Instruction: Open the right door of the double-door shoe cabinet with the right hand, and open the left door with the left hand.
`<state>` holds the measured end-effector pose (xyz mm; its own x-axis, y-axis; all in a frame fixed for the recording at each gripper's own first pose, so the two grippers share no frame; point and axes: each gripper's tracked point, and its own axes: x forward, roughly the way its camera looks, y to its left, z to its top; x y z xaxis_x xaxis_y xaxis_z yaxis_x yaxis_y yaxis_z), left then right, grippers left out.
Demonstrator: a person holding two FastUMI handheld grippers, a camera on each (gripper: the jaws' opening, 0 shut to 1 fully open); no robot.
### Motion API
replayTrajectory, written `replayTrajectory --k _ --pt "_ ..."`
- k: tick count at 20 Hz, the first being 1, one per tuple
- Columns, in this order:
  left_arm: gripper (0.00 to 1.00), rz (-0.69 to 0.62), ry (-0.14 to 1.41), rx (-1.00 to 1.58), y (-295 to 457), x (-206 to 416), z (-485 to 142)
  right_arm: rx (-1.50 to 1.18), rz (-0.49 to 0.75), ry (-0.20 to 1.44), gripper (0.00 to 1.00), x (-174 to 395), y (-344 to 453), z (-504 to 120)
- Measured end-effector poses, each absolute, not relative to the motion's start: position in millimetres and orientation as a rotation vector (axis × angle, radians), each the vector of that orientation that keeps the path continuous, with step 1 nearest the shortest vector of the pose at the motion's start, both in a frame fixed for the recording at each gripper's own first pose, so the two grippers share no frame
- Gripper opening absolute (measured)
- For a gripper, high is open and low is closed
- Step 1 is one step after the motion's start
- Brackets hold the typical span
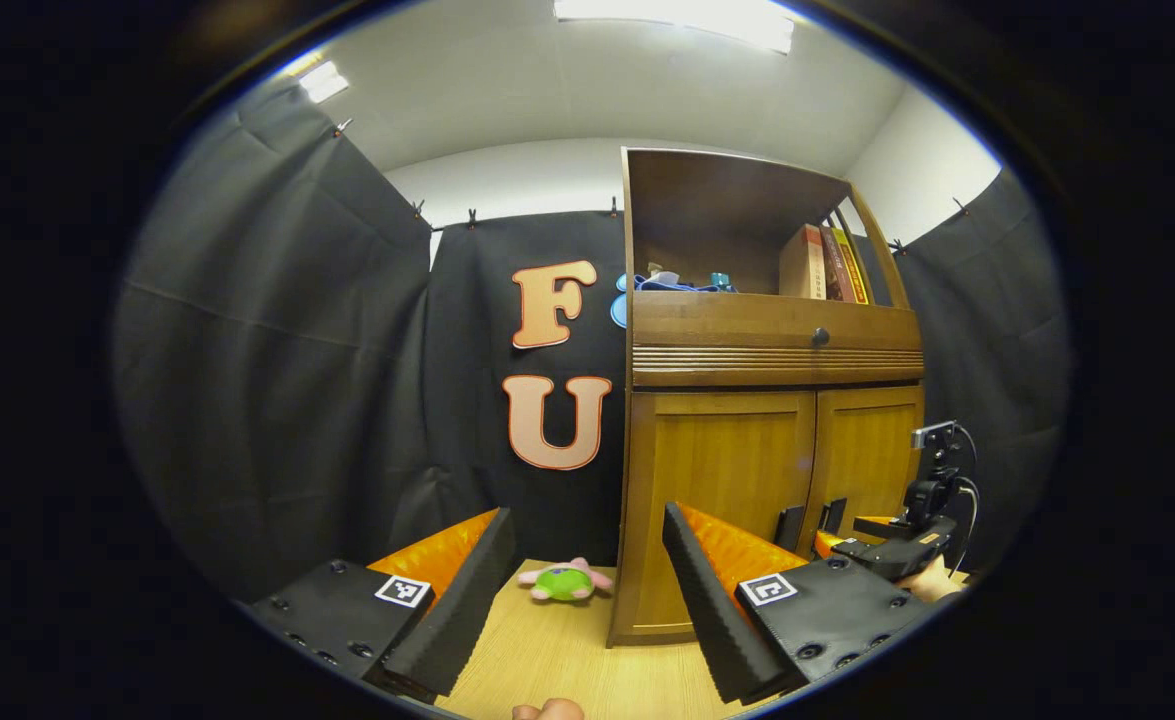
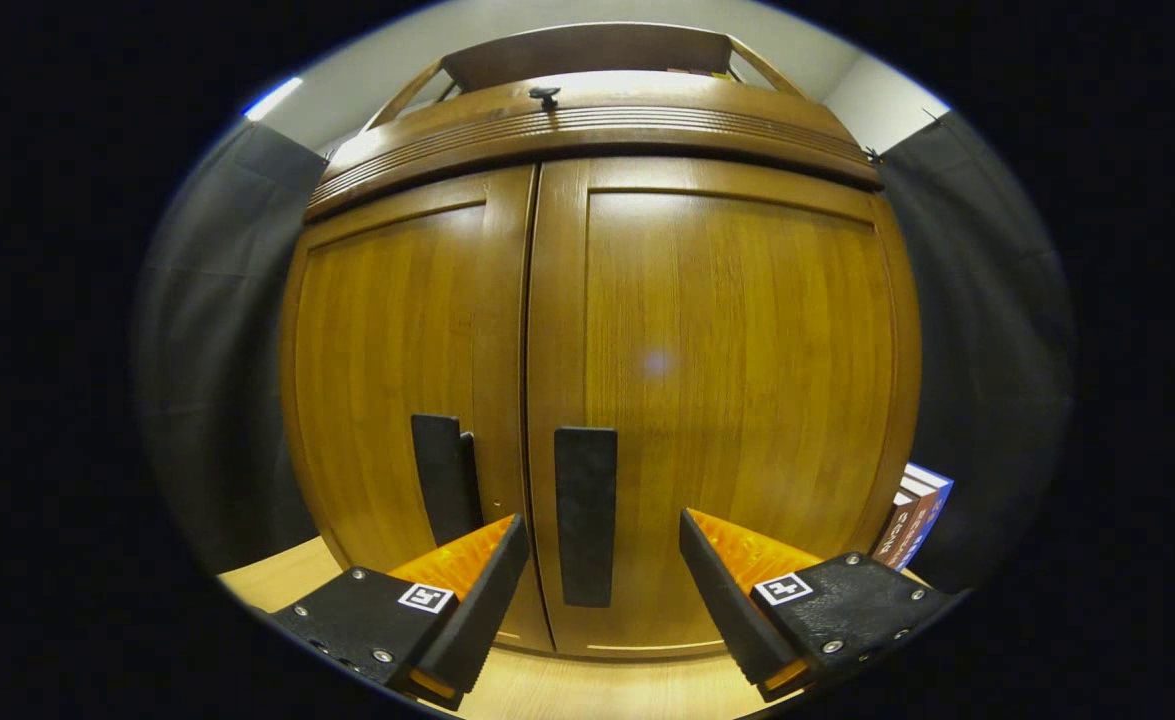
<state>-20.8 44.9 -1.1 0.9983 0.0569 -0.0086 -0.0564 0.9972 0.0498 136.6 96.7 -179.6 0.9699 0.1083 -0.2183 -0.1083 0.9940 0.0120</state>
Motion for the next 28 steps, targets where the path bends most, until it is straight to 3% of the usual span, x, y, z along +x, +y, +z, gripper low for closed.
replayTrajectory --k 1,4,5,6,8,13,18,19,20,21,22,23,28 --pt "0.95 0.060 0.011 0.050 47 -21 -2 0.002 0.111 0.226 1.00 139 99 -182" --pt "0.95 0.070 0.019 0.051 53 -24 -6 0.005 0.114 0.232 0.87 147 104 -187" --pt "0.95 0.070 0.021 0.049 54 -24 -6 0.005 0.112 0.233 0.93 149 105 -187" --pt "0.95 0.071 0.022 0.046 55 -24 -7 0.008 0.113 0.237 0.90 150 105 -189" --pt "0.96 0.078 0.018 0.037 60 -26 -7 0.019 0.121 0.248 0.60 152 106 -193" --pt "0.95 0.085 0.039 0.039 61 -26 -11 0.030 0.150 0.250 0.36 150 106 -195" --pt "0.96 0.070 0.043 0.029 58 -28 -11 0.036 0.167 0.234 0.31 136 104 -187" --pt "0.96 0.070 0.042 0.030 58 -28 -11 0.028 0.174 0.225 0.40 127 102 -187" --pt "0.96 0.068 0.040 0.030 58 -29 -11 0.023 0.182 0.222 0.29 117 99 -187" --pt "0.96 0.066 0.036 0.030 58 -28 -10 0.028 0.189 0.223 0.29 108 96 -184" --pt "0.96 0.066 0.034 0.032 58 -29 -10 0.039 0.194 0.225 0.38 101 93 -183" --pt "0.96 0.065 0.032 0.033 58 -29 -9 0.046 0.199 0.226 0.29 94 91 -181" --pt "0.96 0.035 0.033 0.018 52 -32 -9 0.017 0.219 0.227 0.27 62 75 -177"
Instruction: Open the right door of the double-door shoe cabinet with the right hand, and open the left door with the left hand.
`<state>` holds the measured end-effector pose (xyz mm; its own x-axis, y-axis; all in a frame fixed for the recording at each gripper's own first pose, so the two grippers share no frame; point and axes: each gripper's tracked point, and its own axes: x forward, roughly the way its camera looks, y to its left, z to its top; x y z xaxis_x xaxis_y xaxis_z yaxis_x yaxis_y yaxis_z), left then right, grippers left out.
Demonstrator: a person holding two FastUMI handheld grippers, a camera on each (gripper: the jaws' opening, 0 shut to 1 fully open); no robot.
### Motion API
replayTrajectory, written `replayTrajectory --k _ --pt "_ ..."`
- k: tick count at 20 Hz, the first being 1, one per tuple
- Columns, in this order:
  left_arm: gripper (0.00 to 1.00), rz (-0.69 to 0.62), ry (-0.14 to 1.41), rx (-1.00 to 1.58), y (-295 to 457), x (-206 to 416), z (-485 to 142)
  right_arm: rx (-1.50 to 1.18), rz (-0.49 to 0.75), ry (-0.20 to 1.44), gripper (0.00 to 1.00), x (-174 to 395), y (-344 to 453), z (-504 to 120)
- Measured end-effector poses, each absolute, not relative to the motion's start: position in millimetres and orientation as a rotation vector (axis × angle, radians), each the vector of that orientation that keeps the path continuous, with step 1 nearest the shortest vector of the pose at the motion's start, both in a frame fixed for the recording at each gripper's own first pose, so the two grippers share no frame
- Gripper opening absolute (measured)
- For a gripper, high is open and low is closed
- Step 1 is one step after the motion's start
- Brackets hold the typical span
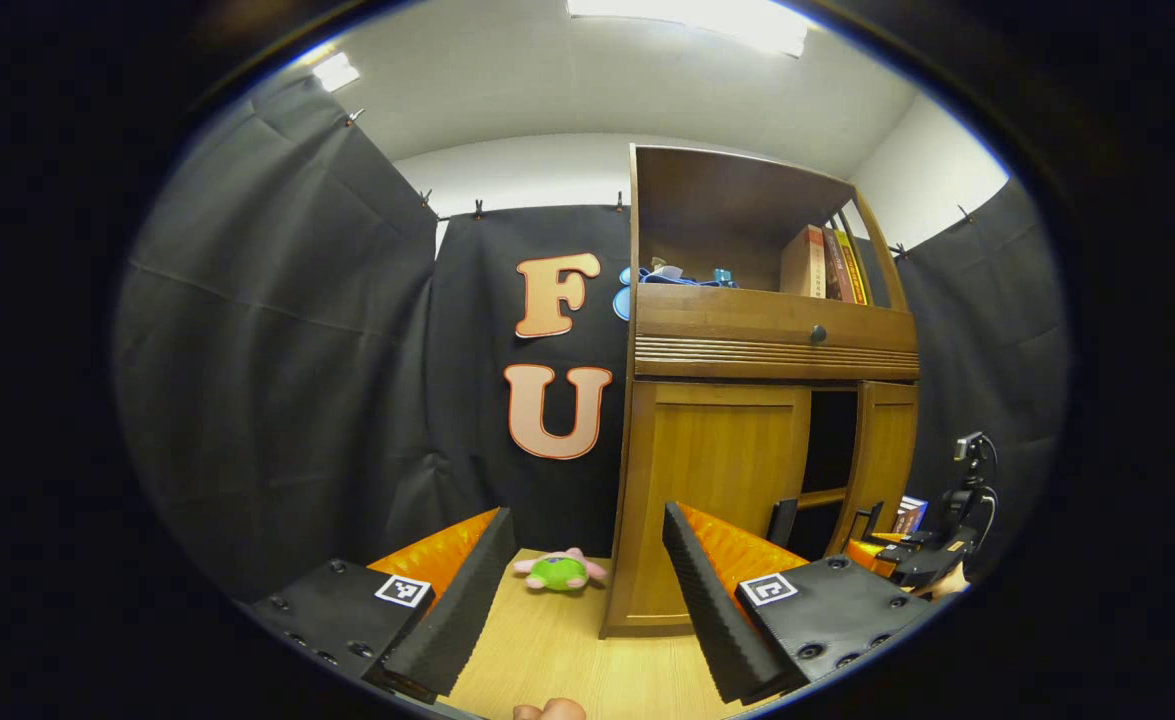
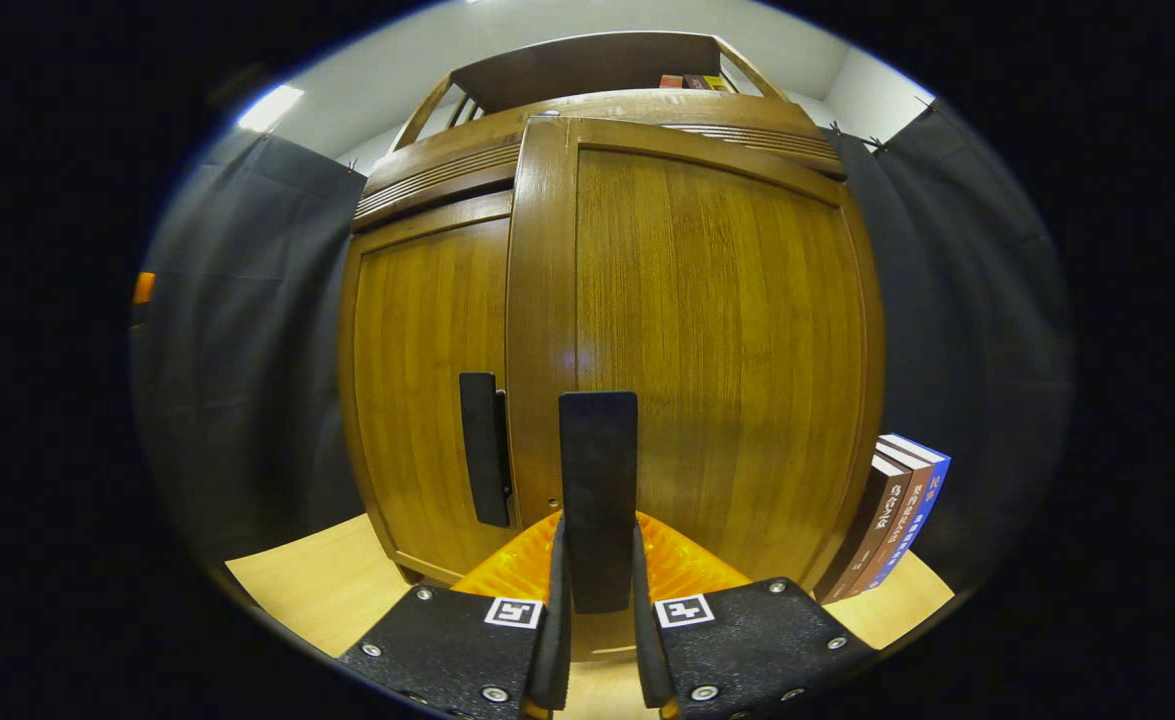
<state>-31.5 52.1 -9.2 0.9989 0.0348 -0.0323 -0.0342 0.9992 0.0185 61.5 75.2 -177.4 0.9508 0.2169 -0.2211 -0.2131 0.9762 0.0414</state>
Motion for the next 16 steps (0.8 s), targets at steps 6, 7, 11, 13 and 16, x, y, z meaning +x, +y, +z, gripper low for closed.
replayTrajectory --k 6,7,11,13,16 --pt "0.97 0.015 0.027 0.019 48 -34 -6 0.002 0.207 0.228 0.27 28 48 -171" --pt "0.97 0.012 0.023 0.023 48 -34 -5 -0.003 0.204 0.227 0.27 22 42 -169" --pt "0.95 -0.026 0.018 0.022 43 -35 -2 0.008 0.187 0.229 0.24 4 19 -167" --pt "0.95 -0.042 0.020 0.025 41 -36 -2 0.003 0.172 0.228 0.24 -2 10 -165" --pt "0.96 -0.073 0.025 0.020 37 -38 -2 -0.004 0.139 0.230 0.23 -13 -9 -162"
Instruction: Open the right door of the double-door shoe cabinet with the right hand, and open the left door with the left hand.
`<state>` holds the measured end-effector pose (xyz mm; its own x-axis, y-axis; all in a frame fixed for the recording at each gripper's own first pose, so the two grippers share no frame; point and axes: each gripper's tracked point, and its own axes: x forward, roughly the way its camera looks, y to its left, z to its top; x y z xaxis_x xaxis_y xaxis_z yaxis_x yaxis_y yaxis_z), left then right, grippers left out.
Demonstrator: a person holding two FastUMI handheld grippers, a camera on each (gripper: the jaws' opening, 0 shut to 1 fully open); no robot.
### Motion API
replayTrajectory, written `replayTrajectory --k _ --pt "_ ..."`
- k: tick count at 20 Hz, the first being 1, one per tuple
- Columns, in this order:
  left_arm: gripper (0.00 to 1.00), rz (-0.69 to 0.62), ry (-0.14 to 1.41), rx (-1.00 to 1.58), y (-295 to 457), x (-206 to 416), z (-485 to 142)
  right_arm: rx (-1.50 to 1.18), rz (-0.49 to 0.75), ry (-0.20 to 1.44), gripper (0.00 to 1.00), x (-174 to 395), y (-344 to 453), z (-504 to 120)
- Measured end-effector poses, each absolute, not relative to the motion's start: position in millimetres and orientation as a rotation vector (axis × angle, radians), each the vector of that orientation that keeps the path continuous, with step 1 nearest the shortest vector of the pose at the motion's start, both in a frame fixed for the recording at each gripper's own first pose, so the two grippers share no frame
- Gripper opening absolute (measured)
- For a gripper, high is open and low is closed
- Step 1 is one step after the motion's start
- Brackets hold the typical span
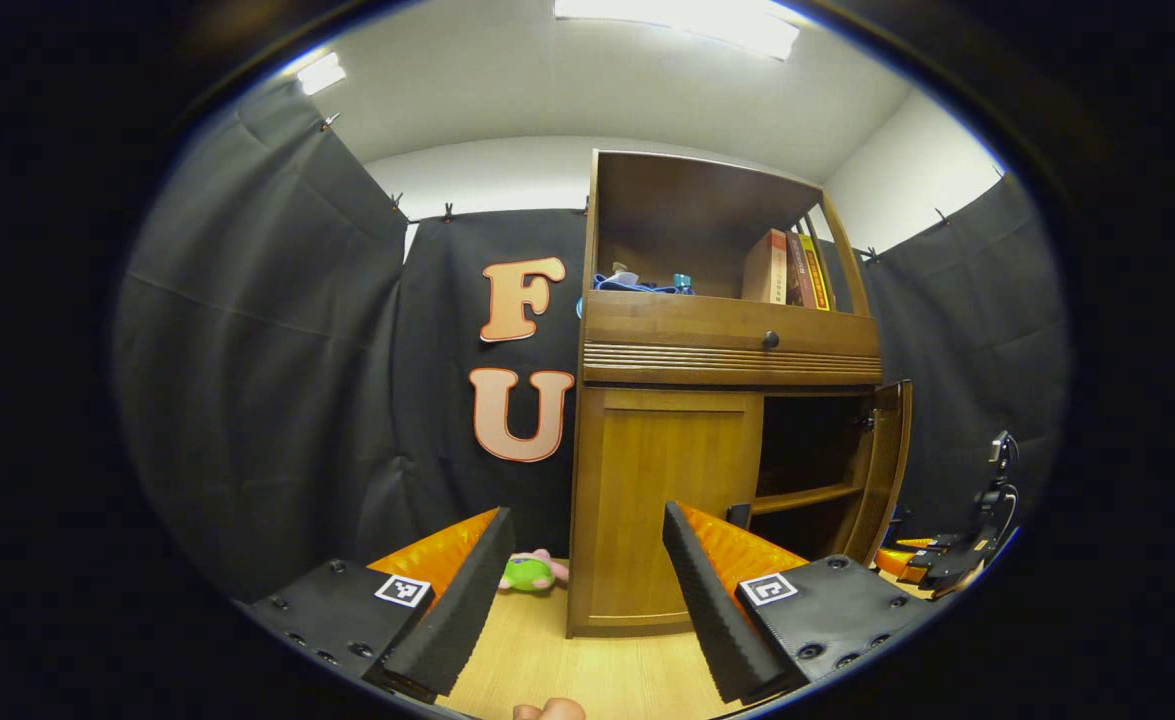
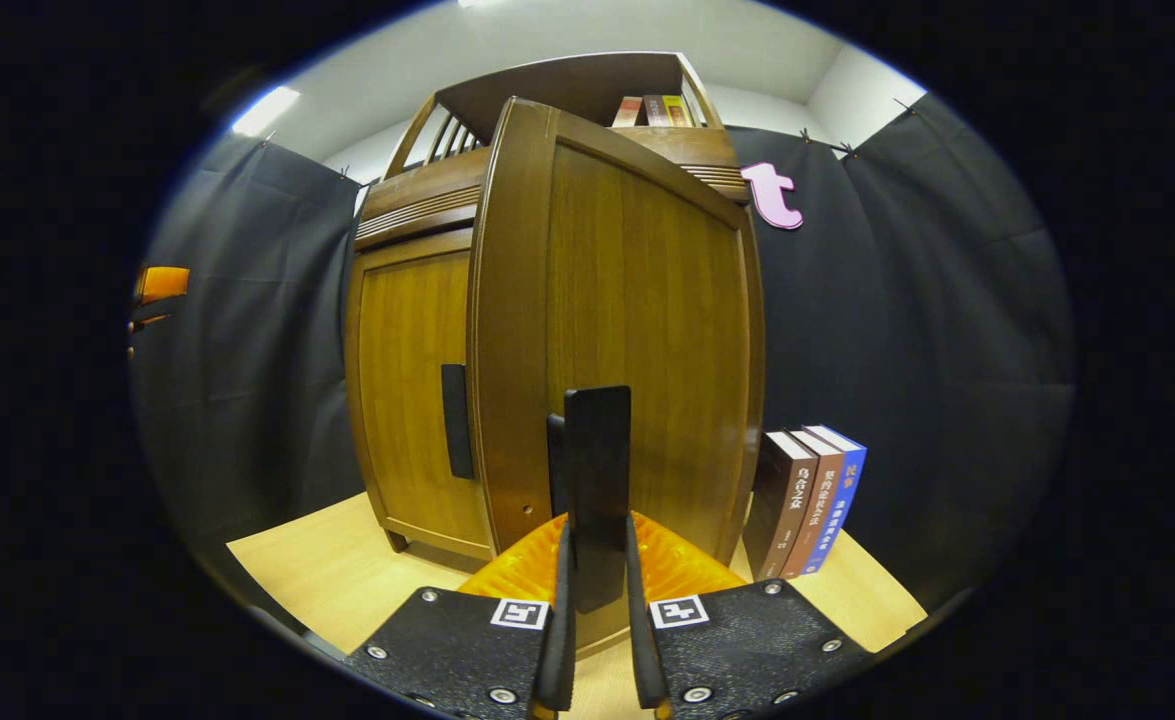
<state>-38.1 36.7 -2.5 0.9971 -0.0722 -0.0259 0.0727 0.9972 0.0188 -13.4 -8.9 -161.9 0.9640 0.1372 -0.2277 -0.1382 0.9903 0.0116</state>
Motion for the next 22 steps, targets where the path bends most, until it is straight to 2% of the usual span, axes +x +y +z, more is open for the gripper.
replayTrajectory --k 1,2,3,4,5,6,13,14,15,16,17,18,19,22 --pt "0.96 -0.080 0.026 0.018 35 -39 -2 -0.006 0.127 0.231 0.12 -18 -15 -160" --pt "0.96 -0.085 0.027 0.017 35 -39 -3 -0.008 0.111 0.233 0.20 -20 -22 -160" --pt "0.96 -0.088 0.027 0.017 34 -38 -4 -0.010 0.095 0.236 0.18 -24 -29 -159" --pt "0.96 -0.092 0.026 0.015 27 -44 -4 -0.017 0.076 0.238 0.27 -27 -36 -158" --pt "0.95 -0.098 0.027 0.012 30 -42 -5 -0.031 0.053 0.238 0.05 -31 -44 -157" --pt "0.97 -0.102 0.027 0.010 32 -41 -8 -0.053 0.031 0.238 0.14 -33 -54 -156" --pt "0.97 -0.137 0.029 0.019 31 -45 -14 -0.075 -0.040 0.242 0.04 -46 -97 -149" --pt "0.95 -0.142 0.028 0.018 29 -45 -14 -0.072 -0.039 0.241 0.14 -45 -102 -149" --pt "0.95 -0.145 0.025 0.021 27 -45 -13 -0.072 -0.035 0.240 0.03 -46 -106 -149" --pt "0.95 -0.148 0.022 0.025 26 -44 -13 -0.068 -0.031 0.241 0.13 -46 -111 -149" --pt "0.95 -0.152 0.019 0.030 25 -44 -12 -0.065 -0.031 0.244 0.02 -47 -116 -148" --pt "0.95 -0.159 0.016 0.036 24 -44 -12 -0.060 -0.034 0.245 0.12 -48 -123 -148" --pt "0.95 -0.166 0.012 0.043 23 -44 -11 -0.054 -0.037 0.246 0.01 -47 -130 -147" --pt "0.97 -0.175 0.010 0.055 17 -41 -13 -0.012 -0.025 0.242 0.01 -46 -148 -146"
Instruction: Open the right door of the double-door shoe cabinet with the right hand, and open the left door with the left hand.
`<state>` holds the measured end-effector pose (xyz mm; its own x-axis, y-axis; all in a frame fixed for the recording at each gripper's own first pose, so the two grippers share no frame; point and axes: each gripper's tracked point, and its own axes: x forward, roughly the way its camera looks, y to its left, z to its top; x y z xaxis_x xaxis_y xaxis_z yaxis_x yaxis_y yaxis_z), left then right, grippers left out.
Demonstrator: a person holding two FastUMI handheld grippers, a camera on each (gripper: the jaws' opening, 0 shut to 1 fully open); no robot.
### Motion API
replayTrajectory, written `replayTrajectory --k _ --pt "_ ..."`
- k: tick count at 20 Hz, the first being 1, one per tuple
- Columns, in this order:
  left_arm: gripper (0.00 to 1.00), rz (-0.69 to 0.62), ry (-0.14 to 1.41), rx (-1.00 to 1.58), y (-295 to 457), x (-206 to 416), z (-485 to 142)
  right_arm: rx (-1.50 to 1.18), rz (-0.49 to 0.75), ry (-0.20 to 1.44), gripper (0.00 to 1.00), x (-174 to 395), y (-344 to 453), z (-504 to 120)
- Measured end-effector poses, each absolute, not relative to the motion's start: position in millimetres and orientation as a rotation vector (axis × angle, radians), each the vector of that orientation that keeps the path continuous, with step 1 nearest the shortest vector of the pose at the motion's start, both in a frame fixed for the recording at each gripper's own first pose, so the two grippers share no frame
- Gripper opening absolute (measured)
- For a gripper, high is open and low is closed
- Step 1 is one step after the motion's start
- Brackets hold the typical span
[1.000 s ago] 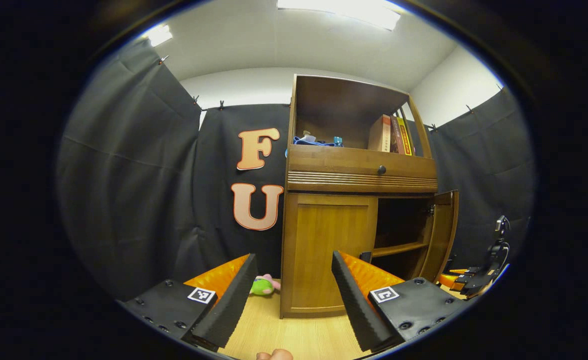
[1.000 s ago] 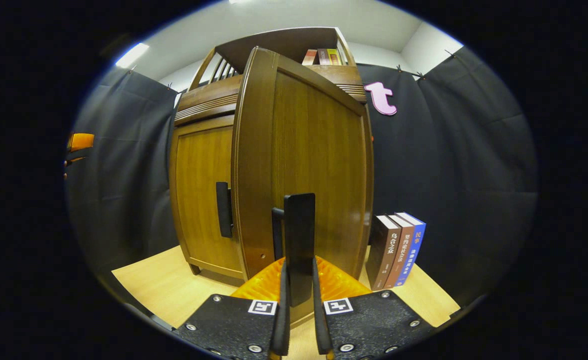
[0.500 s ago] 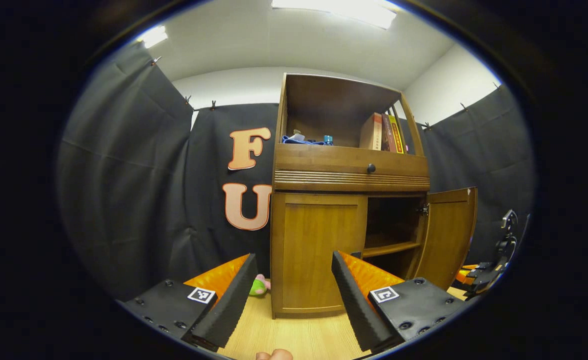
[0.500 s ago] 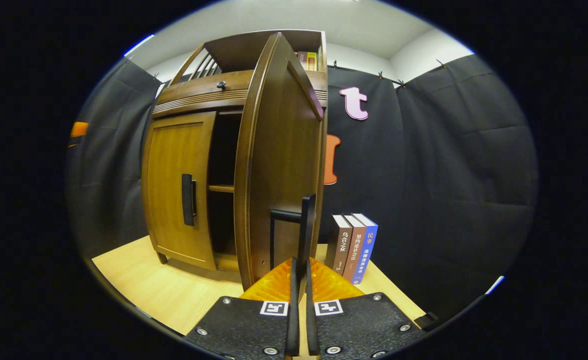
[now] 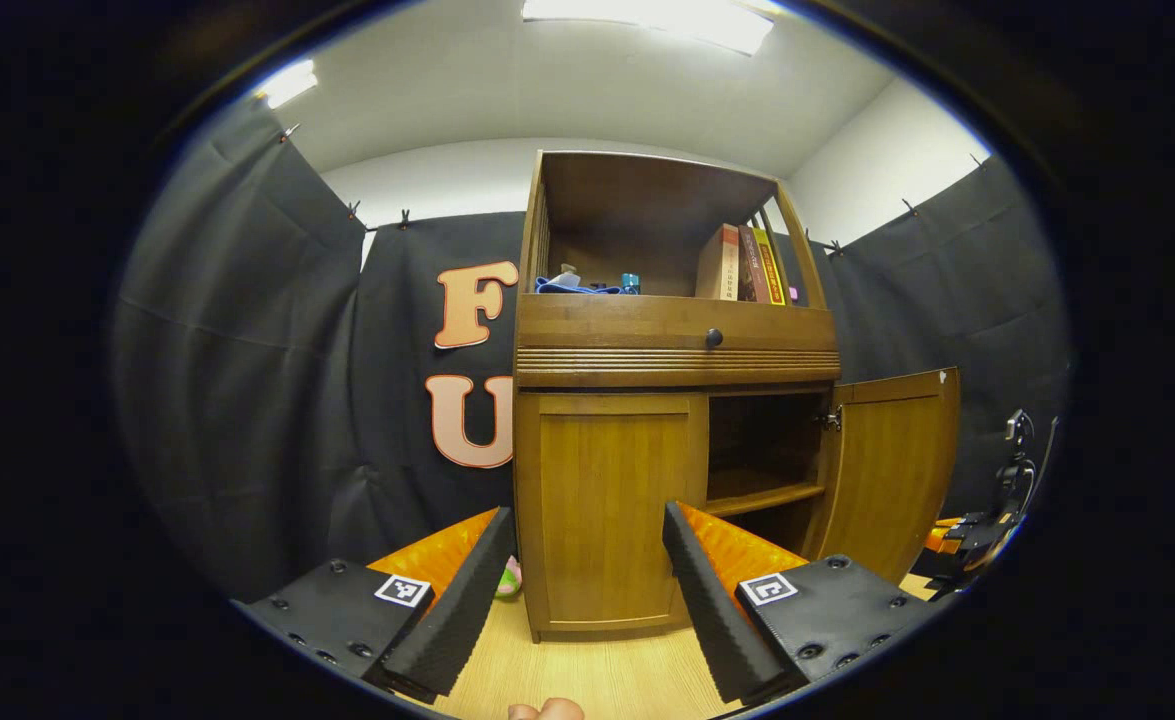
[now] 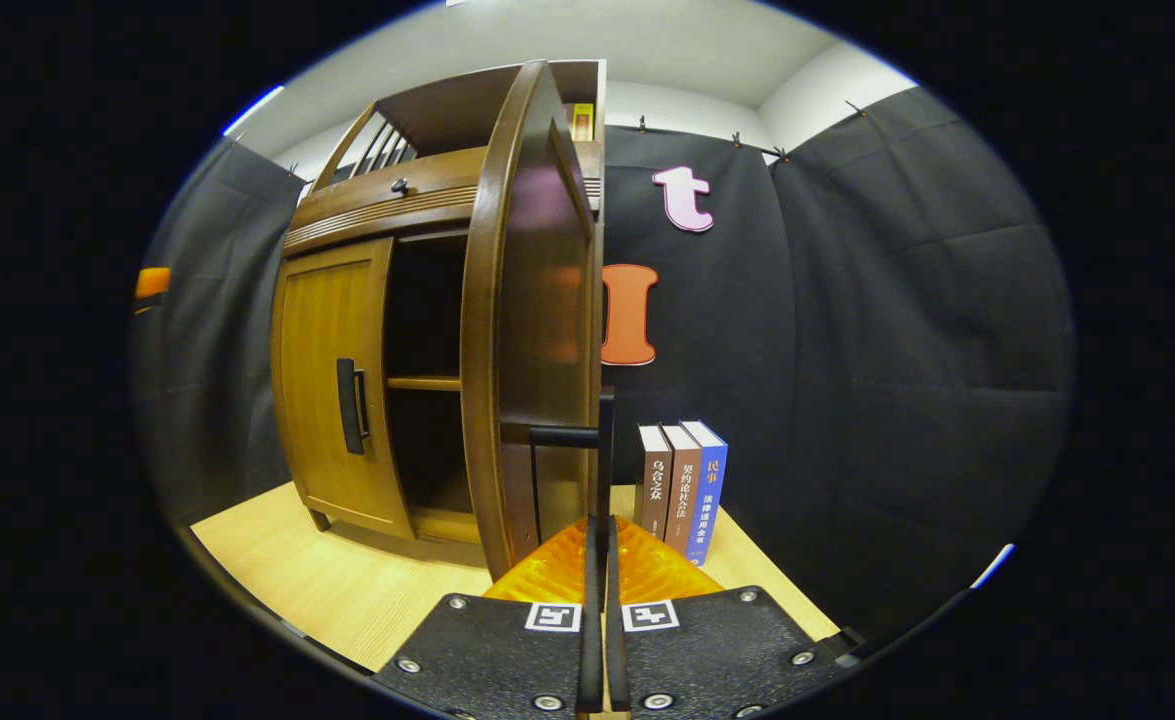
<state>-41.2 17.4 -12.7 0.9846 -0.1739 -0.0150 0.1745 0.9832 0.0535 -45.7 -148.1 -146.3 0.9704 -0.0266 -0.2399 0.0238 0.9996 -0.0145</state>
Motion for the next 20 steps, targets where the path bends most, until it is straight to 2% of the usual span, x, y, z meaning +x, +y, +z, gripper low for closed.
replayTrajectory --k 9,14,15,16,17,18,19,20 --pt "0.95 -0.191 0.049 0.045 -4 -32 -30 0.029 0.042 0.233 0.01 -41 -181 -146" --pt "0.98 -0.213 0.058 0.050 -22 -30 -37 0.078 0.078 0.229 0.02 -41 -197 -146" --pt "0.98 -0.218 0.059 0.050 -26 -30 -38 0.079 0.080 0.226 0.15 -43 -199 -145" --pt "0.98 -0.223 0.064 0.051 -30 -30 -41 0.076 0.077 0.220 0.17 -44 -204 -144" --pt "0.99 -0.230 0.069 0.051 -35 -29 -43 0.073 0.082 0.210 0.05 -47 -204 -141" --pt "0.99 -0.239 0.074 0.052 -39 -27 -45 0.068 0.081 0.205 0.06 -51 -204 -139" --pt "0.97 -0.245 0.076 0.051 -43 -27 -47 0.057 0.075 0.206 0.00 -53 -206 -138" --pt "0.96 -0.248 0.076 0.048 -48 -27 -50 0.045 0.071 0.206 0.10 -56 -207 -139"
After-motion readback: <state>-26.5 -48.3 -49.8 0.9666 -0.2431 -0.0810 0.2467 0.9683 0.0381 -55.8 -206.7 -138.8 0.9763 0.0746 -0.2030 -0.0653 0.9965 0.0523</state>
